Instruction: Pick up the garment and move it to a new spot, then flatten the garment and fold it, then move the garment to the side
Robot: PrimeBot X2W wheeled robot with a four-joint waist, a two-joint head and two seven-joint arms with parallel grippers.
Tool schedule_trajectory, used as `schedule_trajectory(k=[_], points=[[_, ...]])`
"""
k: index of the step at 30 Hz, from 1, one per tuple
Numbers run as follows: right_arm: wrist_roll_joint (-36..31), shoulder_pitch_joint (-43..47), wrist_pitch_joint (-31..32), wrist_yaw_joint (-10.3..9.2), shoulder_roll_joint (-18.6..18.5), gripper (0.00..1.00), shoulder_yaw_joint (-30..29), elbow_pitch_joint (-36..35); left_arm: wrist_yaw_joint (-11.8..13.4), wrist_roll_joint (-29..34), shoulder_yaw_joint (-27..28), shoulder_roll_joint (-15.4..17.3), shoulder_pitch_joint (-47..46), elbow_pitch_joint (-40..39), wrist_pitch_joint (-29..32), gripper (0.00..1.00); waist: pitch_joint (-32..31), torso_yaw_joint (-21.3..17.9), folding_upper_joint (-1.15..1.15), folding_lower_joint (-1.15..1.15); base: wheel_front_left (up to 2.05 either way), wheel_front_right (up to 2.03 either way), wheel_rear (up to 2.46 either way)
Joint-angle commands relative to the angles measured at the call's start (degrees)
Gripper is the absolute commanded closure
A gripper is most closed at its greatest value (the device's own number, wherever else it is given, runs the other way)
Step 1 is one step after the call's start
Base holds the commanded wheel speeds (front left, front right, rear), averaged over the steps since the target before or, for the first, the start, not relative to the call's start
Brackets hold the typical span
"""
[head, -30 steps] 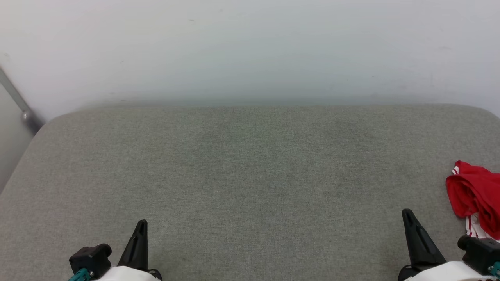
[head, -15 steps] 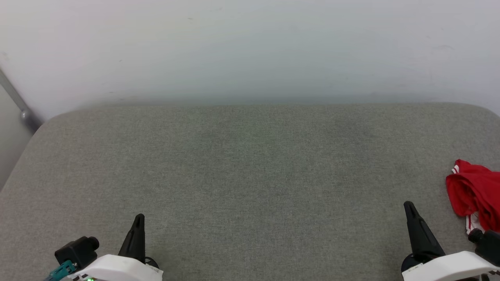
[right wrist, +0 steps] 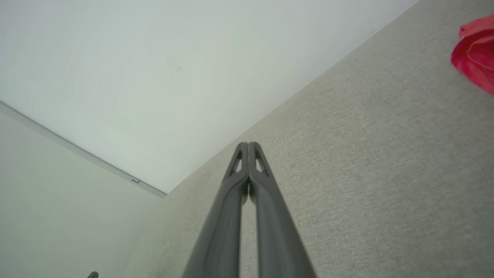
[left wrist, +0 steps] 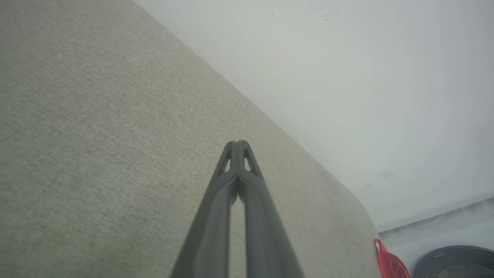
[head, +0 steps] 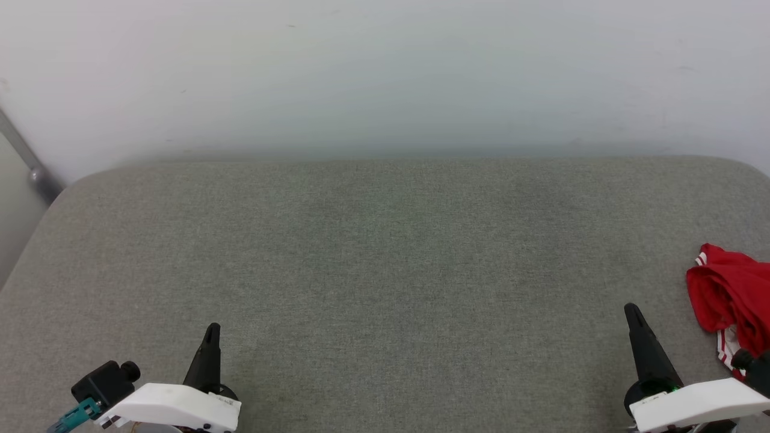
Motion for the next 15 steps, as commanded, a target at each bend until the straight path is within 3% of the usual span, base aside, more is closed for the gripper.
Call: schedule_trajectory(k=[1, 15], points=[[2.1, -1.9, 0.3, 0.0, -0.5, 1.0, -0.2, -0.2, -0.4, -1.6, 0.8, 0.0, -1.8, -0.4, 0.4, 1.0, 0.0, 0.0, 0.0, 0.0, 0.0, 0.0, 0.0], [11.4, -3.6, 1.3, -0.01, -0.6, 1.0, -0.6, 1.7, -1.8, -9.1, 3.0, -1.5, -2.9, 0.4, 2.7, 1.0, 0.3, -0.1, 0.0, 0.0, 0.0, 0.0, 0.0]])
